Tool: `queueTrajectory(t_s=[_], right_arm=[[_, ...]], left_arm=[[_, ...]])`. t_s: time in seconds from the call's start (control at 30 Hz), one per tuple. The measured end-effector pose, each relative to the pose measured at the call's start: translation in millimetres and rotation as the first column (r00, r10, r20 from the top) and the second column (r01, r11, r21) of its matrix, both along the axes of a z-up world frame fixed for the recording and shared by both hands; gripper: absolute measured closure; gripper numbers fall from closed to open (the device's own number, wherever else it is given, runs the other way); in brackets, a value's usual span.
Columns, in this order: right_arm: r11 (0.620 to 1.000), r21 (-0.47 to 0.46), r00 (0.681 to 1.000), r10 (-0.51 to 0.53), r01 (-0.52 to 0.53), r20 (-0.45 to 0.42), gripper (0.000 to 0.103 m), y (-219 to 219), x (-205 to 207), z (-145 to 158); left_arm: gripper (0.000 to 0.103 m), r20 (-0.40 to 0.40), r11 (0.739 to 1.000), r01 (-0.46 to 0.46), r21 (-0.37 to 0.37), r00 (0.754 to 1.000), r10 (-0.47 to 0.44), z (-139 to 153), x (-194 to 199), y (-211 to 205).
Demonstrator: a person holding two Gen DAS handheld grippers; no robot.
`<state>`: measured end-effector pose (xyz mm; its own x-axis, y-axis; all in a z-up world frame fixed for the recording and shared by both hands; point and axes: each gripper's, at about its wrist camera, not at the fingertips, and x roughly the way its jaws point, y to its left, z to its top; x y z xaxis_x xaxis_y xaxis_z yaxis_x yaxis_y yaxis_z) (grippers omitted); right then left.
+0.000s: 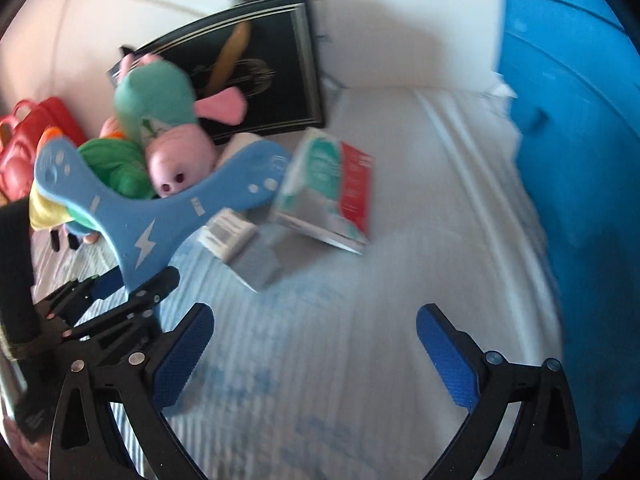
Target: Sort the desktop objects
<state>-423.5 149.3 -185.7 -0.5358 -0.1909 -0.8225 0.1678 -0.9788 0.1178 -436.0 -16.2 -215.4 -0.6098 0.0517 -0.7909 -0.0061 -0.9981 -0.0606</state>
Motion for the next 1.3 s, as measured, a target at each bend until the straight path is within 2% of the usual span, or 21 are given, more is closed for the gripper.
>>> queueTrajectory(t_s=[0.1,0.13,0.2,0.3,0.33,0.37,0.43,0.57,0.73,0.83,0.97,1.07,1.3], right_arm=[[0.999,-0.006,0.999,0.04,-0.04,-0.014,0.009,-17.8,-12.8,-7.8],[0.999,-0.009,0.999,0.05,-0.05,-0.015,0.013,-22.1,-17.3,-10.5],[0.999,-0.008,0.998,0.053,-0.053,-0.017,0.018,-27.6,-26.4,-15.3],[0.998,-0.027,0.998,0.055,-0.055,-0.02,0.026,-26.9,-35.2,-18.6],[0.997,-0.038,0.998,0.062,-0.062,-0.023,0.035,-26.7,-36.6,-18.7],[0.996,-0.049,0.997,0.077,-0.078,-0.024,0.05,-27.4,-37.1,-18.7],[0.993,-0.053,0.995,0.101,-0.102,-0.024,0.069,-30.7,-35.1,-18.3],[0.989,-0.062,0.99,0.133,-0.135,-0.037,0.069,-35.1,-23.4,-12.9],[0.987,-0.064,0.986,0.146,-0.151,-0.077,0.07,-32.3,2.0,11.4],[0.986,-0.064,0.982,0.148,-0.156,-0.119,0.07,-30.8,22.6,35.2],[0.985,-0.04,0.97,0.156,-0.166,-0.188,0.069,-33.2,51.5,70.8],[0.984,-0.042,0.959,0.159,-0.173,-0.234,0.069,-34.5,64.5,95.3],[0.987,-0.035,0.916,0.131,-0.155,-0.379,0.069,-24.4,118.1,173.5]], left_arm=[[0.058,0.006,0.999,0.02,0.027,1.0,-0.021,0.7,-1.2,-4.7],[0.065,0.008,0.999,0.029,0.027,1.0,-0.03,1.1,-1.6,-4.0],[0.069,0.016,0.998,0.038,0.055,0.999,-0.039,0.1,-4.1,-5.2],[0.07,0.011,0.998,0.038,0.058,0.999,-0.039,1.3,-3.1,-4.6],[0.07,0.008,0.998,0.039,0.056,0.999,-0.039,2.1,-2.3,-4.2],[0.07,0.005,0.998,0.039,0.056,0.999,-0.039,2.8,-2.6,-4.6],[0.071,-0.001,0.998,0.037,0.052,0.999,-0.037,7.0,1.2,-3.5],[0.071,-0.033,0.999,0.037,0.02,0.999,-0.036,18.7,13.3,-2.3],[0.071,-0.071,1.0,0.015,0.007,0.997,-0.014,42.6,29.6,1.9],[0.071,-0.114,1.0,-0.009,-0.028,0.993,0.006,63.4,44.2,2.8],[0.072,-0.17,0.999,-0.033,-0.034,0.985,0.027,97.5,66.4,-2.9],[0.072,-0.228,0.998,-0.044,-0.038,0.973,0.034,131.2,89.3,-5.2],[0.071,-0.348,0.997,-0.06,-0.053,0.937,0.038,204.5,143.6,1.4]])
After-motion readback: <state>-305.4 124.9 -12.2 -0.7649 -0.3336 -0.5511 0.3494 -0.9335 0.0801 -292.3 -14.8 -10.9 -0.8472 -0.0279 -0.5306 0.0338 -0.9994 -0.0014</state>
